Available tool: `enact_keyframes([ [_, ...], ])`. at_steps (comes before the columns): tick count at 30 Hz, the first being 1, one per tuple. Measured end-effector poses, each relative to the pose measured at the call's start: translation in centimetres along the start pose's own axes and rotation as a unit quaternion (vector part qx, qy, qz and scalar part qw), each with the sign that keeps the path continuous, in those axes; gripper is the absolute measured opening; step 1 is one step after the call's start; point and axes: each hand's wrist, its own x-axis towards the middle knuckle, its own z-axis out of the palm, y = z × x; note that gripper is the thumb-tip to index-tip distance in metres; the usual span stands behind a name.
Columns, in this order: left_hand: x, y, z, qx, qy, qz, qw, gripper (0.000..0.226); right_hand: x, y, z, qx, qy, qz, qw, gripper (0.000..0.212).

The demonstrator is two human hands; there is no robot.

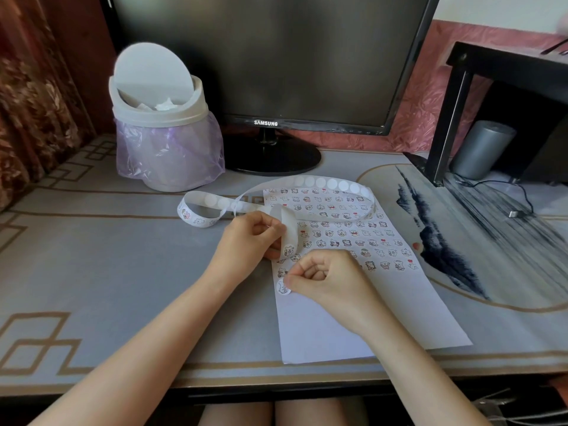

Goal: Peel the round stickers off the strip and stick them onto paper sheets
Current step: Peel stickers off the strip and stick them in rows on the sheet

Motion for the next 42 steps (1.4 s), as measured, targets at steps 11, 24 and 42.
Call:
enact_keyframes([
  [11, -0.14, 0.14, 0.07, 0.003, 0.004, 0.004, 1.000, 0.011, -0.06, 0.48, 0.38, -0.032, 0.021, -0.001, 0.999, 0.005],
  [24, -0.25, 0.19, 0.09, 0.016, 0.007, 0.009, 1.000, 0.012, -0.28, 0.31, 0.84, -0.101, 0.047, -0.020, 0.994, 0.013],
  [42, -0.22, 0.06, 0.11, 0.033, 0.012, 0.014, 0.999, 0.012, -0.27, 0.40, 0.60, -0.077, 0.071, -0.022, 0.994, 0.025],
])
